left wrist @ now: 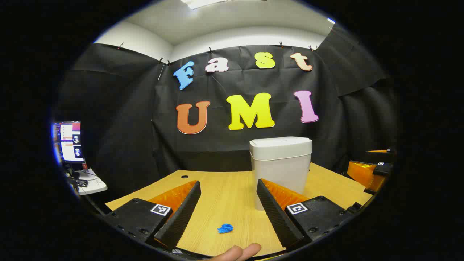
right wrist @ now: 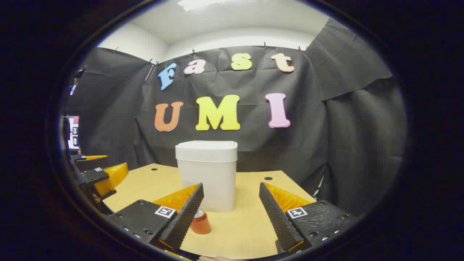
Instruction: Press the lid of the desktop garbage bin to open it, pick up the crumpled paper on the desktop and throw it into the bin, then pick up the pop can on the desktop and drop it into the bin, and finally close the garbage bin lid.
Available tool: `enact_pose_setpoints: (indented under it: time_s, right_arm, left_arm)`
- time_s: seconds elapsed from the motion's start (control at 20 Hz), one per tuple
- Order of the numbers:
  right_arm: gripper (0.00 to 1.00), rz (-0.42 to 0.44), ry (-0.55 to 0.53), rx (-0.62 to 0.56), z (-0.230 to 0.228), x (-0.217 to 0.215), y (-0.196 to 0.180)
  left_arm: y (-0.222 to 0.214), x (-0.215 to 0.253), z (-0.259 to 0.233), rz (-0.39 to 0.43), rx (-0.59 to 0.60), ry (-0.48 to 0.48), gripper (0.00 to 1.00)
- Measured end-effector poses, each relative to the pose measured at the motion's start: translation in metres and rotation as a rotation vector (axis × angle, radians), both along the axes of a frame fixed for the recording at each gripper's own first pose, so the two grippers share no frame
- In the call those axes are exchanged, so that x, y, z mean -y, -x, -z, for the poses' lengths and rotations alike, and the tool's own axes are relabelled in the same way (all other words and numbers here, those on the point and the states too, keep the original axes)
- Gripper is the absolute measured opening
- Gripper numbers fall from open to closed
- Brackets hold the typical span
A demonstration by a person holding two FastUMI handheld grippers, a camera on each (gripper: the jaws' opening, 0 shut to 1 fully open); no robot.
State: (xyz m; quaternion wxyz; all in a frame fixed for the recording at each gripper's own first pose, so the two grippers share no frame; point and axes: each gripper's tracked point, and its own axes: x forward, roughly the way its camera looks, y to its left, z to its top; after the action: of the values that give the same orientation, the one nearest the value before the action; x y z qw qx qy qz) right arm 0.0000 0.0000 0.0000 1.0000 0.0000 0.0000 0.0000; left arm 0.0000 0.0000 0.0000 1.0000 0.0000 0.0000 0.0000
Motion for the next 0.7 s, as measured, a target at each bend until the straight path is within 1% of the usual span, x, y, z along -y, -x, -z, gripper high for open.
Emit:
enact_pose_setpoints:
  time_s: [0.1, 0.15, 0.25, 0.3, 0.4, 0.5, 0.6, 0.7]
  right_arm:
    - [0.97, 0.012, 0.015, 0.018, -0.005, -0.004, 0.004]
    - [0.95, 0.016, 0.017, 0.018, -0.006, -0.005, 0.005]
    - [0.97, 0.018, 0.008, 0.009, -0.004, -0.008, 0.005]
    - [0.96, 0.023, 0.002, 0.006, -0.005, -0.008, 0.005]
    - [0.95, 0.036, 0.003, 0.008, -0.008, -0.009, 0.006]
    - [0.97, 0.039, 0.023, 0.006, -0.009, -0.013, 0.005]
    - [0.95, 0.036, 0.041, 0.002, -0.008, -0.017, 0.005]
    - [0.95, 0.023, 0.047, -0.011, -0.006, -0.024, 0.006]
  left_arm:
    - [0.003, -0.001, 0.003, 0.016, -0.009, 0.015, 1.0]
    - [0.004, 0.0, 0.004, 0.024, -0.017, 0.028, 1.0]
    - [0.006, -0.001, 0.006, 0.039, -0.032, 0.051, 1.0]
    - [0.006, -0.002, 0.003, 0.038, -0.028, 0.061, 1.0]
    - [0.01, -0.011, 0.001, 0.009, -0.021, 0.054, 1.0]
    - [0.013, -0.016, -0.005, 0.0, -0.003, 0.031, 1.0]
    - [0.015, -0.022, -0.005, -0.023, 0.006, 0.024, 1.0]
    - [0.013, -0.02, 0.0, -0.012, -0.01, 0.037, 1.0]
